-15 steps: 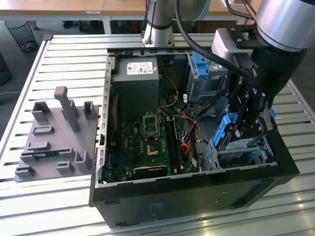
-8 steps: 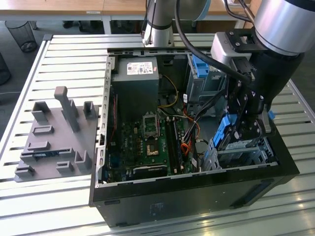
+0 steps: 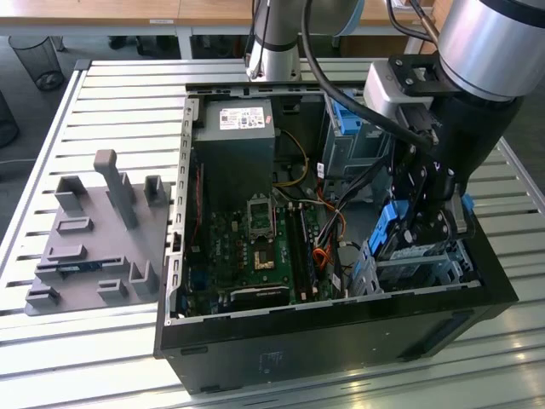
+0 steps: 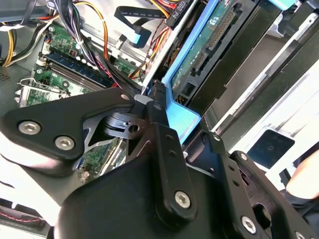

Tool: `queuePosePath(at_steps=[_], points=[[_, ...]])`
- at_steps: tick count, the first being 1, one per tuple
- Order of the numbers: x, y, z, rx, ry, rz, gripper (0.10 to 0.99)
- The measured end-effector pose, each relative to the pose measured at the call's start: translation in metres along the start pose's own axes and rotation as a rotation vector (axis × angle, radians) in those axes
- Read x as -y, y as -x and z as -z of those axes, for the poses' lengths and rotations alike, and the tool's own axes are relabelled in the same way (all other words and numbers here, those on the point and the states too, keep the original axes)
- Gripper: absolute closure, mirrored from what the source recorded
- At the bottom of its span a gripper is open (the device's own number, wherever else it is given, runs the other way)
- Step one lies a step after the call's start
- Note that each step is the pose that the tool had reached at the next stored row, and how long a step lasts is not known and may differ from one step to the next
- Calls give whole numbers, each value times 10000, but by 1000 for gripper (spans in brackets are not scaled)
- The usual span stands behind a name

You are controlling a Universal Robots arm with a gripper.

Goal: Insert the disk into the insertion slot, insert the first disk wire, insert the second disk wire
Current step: 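Insert the disk into the insertion slot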

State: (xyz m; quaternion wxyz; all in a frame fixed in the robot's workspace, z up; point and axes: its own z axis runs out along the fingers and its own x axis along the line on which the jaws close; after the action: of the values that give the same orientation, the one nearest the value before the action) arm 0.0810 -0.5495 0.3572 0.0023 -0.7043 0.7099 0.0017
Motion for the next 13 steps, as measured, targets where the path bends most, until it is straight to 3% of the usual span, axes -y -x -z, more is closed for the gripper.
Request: queuePosePath(at_steps=[13], points=[[0,0,-72,-8,0,1,710]])
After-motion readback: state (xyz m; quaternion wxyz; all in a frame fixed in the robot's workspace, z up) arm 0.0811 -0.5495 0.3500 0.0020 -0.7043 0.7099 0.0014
